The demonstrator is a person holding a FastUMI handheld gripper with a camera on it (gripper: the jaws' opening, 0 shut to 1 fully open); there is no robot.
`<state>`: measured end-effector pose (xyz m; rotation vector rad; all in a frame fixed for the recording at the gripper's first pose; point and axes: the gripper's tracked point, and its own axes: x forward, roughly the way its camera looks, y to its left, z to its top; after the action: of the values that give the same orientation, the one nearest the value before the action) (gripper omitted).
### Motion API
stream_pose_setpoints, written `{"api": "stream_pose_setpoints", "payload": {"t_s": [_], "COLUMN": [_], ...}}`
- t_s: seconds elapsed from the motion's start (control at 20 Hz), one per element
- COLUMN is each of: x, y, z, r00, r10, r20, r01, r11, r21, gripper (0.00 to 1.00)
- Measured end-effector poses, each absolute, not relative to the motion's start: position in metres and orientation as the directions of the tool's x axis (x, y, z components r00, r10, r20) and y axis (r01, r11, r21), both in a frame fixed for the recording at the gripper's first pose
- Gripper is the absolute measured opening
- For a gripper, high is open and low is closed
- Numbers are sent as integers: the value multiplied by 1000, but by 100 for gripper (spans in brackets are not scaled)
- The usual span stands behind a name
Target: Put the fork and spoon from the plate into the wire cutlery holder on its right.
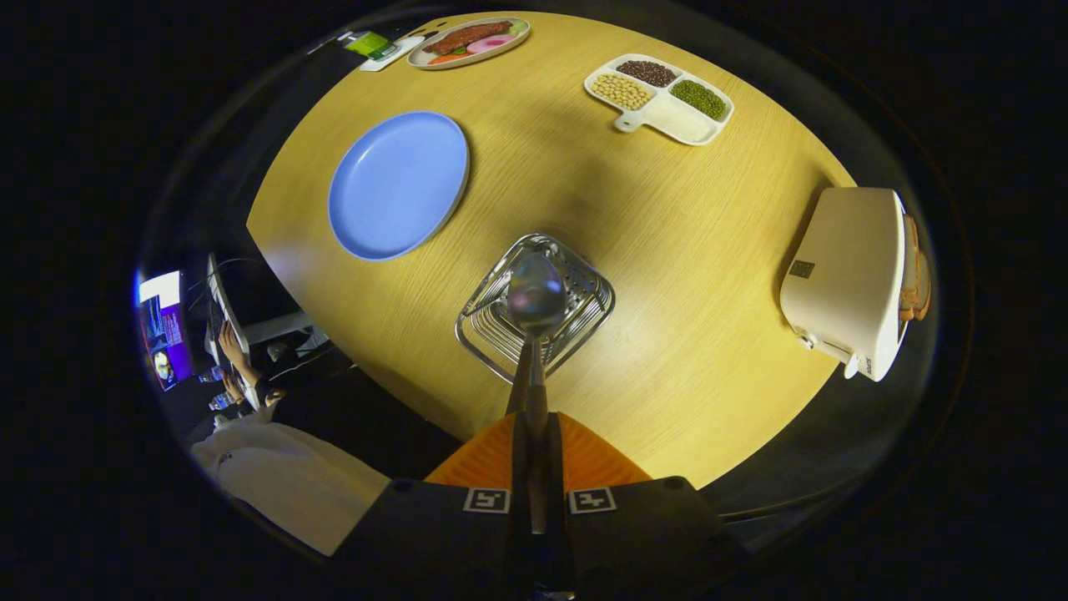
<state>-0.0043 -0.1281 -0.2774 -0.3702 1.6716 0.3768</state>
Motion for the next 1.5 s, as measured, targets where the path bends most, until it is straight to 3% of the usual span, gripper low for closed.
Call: {"api": "stream_pose_setpoints", "payload": {"t_s": [0.05, 0.25, 0.4, 1.0, 1.5], "x": [-4, -2, 3, 14, 0], "y": [-128, -123, -114, -63, -19], "z": [-278, -272, -260, -159, -40], "r00": [-128, -85, -18, 412, 852], "r10": [-21, 29, 86, 254, 190], "r20": [-992, -996, -996, -875, -487], "r01": [-440, -398, -364, -320, -219], "r11": [897, 915, 927, 940, 976], "r21": [38, 61, 87, 122, -2], "gripper": [18, 82, 99, 100, 100]}}
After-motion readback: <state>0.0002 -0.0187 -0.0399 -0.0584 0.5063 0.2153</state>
